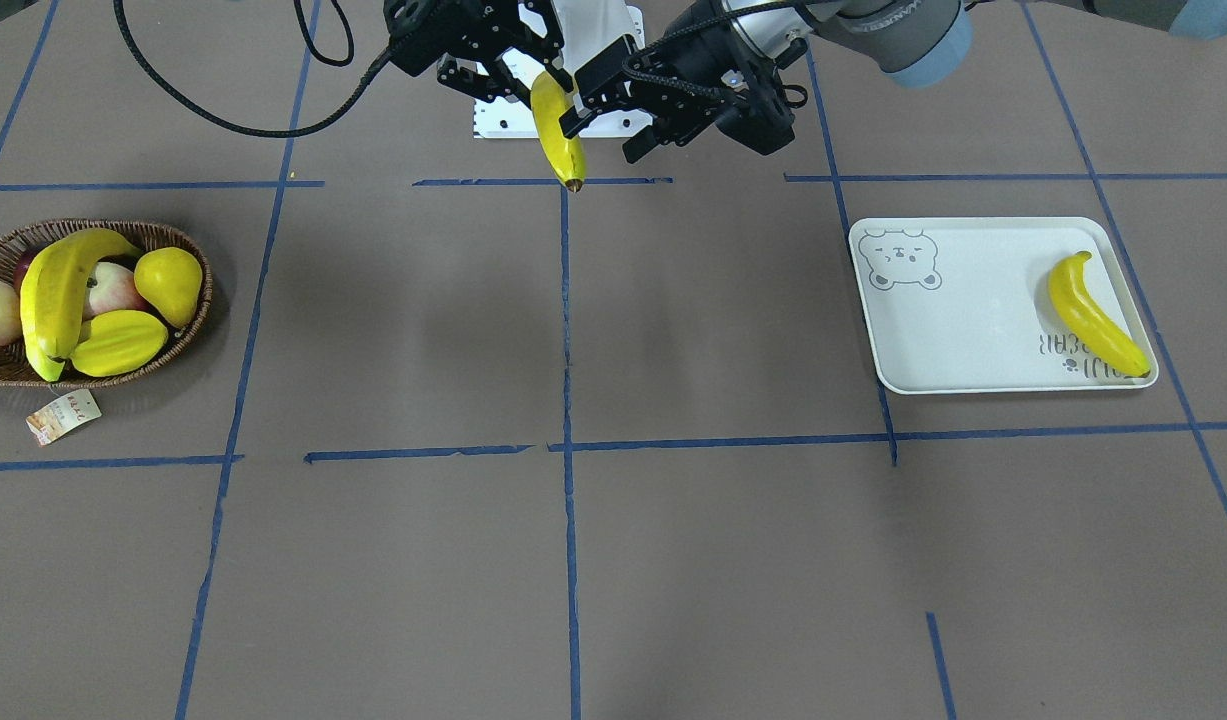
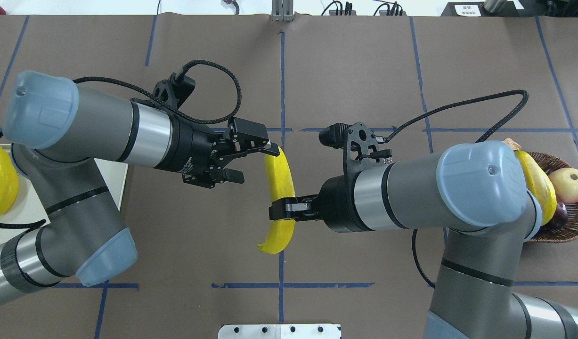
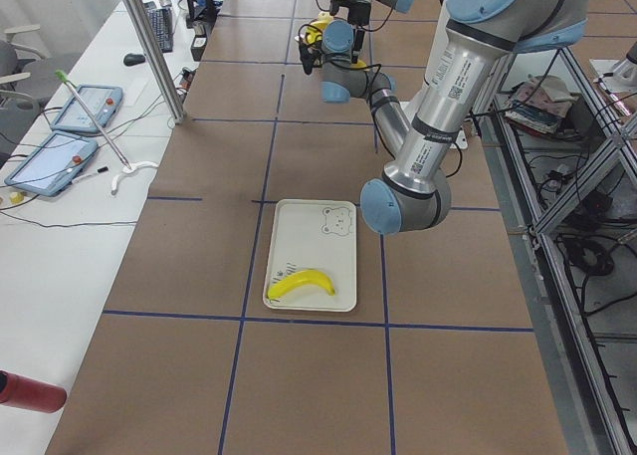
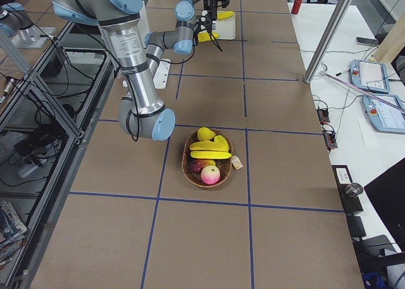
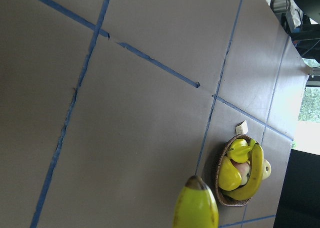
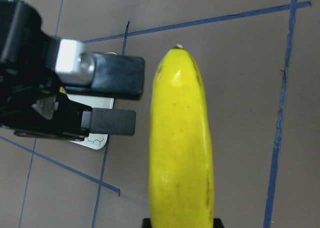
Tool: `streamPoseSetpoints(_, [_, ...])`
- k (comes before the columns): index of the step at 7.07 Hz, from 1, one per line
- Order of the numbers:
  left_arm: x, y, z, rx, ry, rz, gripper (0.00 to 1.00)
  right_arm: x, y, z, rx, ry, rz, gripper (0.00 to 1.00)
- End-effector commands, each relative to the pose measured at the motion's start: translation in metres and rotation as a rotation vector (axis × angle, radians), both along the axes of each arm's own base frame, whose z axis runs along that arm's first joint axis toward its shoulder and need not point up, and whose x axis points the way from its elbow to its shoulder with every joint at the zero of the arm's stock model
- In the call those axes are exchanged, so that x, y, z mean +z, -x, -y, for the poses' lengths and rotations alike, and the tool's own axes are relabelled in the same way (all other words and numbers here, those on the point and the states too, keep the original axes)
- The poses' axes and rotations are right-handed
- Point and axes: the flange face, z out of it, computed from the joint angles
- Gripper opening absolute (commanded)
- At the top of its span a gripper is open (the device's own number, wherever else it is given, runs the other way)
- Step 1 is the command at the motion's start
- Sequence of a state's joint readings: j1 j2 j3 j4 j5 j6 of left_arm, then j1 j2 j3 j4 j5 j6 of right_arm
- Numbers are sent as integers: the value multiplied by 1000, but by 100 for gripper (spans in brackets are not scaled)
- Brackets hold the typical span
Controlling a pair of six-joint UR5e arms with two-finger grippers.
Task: Transfer all bananas from basket to plate
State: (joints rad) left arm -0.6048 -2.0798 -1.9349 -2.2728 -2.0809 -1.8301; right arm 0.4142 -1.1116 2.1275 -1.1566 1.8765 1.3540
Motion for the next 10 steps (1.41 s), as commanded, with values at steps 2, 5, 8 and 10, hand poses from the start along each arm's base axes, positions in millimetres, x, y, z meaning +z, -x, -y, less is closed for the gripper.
streamPoseSetpoints(2, [-7,-16,-18,42,-8,-10,99,-1,11,-11,0,-5,-1,2])
streamPoseSetpoints(5, [-6,-24,-23,33,-8,-8,98,-3,11,-13,3,-7,3,2])
streamPoseSetpoints(8, [-3,-28,-24,39,-7,-1,5,-3,11,-13,3,-8,4,2])
streamPoseSetpoints(10, [-2,-29,-26,44,-9,0,0,-3,11,-14,2,-8,4,29])
